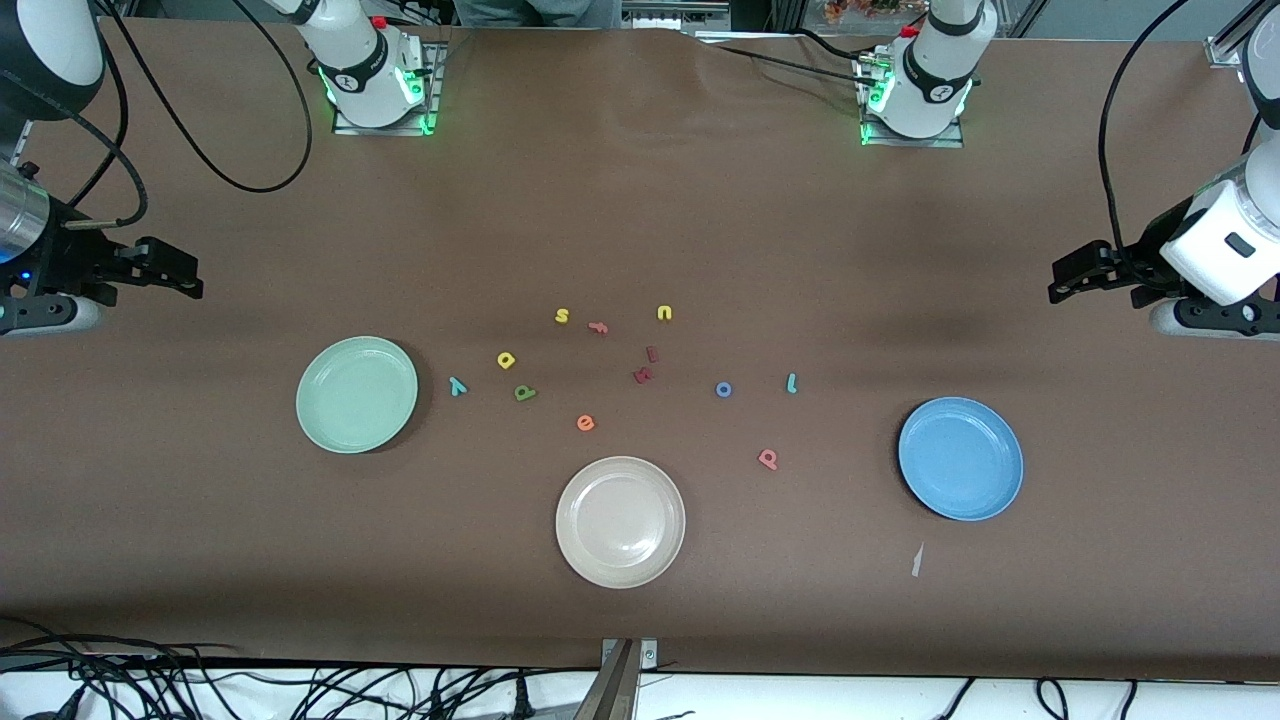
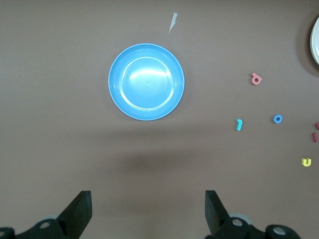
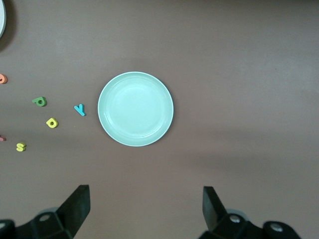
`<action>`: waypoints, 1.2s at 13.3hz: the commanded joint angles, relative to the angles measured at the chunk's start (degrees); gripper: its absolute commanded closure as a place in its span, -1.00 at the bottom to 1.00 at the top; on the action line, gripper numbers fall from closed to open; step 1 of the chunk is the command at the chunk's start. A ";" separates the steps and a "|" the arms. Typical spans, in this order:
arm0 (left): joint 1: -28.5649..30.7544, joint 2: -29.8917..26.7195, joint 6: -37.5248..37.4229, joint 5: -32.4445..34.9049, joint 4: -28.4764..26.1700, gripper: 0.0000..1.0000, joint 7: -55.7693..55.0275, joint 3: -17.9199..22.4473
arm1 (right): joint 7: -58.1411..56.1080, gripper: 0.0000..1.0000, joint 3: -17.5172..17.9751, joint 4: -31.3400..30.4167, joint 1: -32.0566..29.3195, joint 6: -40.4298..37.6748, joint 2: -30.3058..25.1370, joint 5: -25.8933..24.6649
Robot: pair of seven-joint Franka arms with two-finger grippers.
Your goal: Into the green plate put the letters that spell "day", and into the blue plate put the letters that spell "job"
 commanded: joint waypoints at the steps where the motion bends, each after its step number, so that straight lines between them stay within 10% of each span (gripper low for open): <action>1: 0.49 -0.71 0.35 -0.45 -0.66 -1.00 1.44 -0.12 | -0.86 -1.00 0.27 1.20 -0.38 -0.15 0.43 -0.30; 16: 1.54 -0.10 1.41 -0.37 0.31 -1.00 1.61 -0.12 | -0.94 -1.00 0.36 1.20 -0.47 -0.15 0.51 -0.13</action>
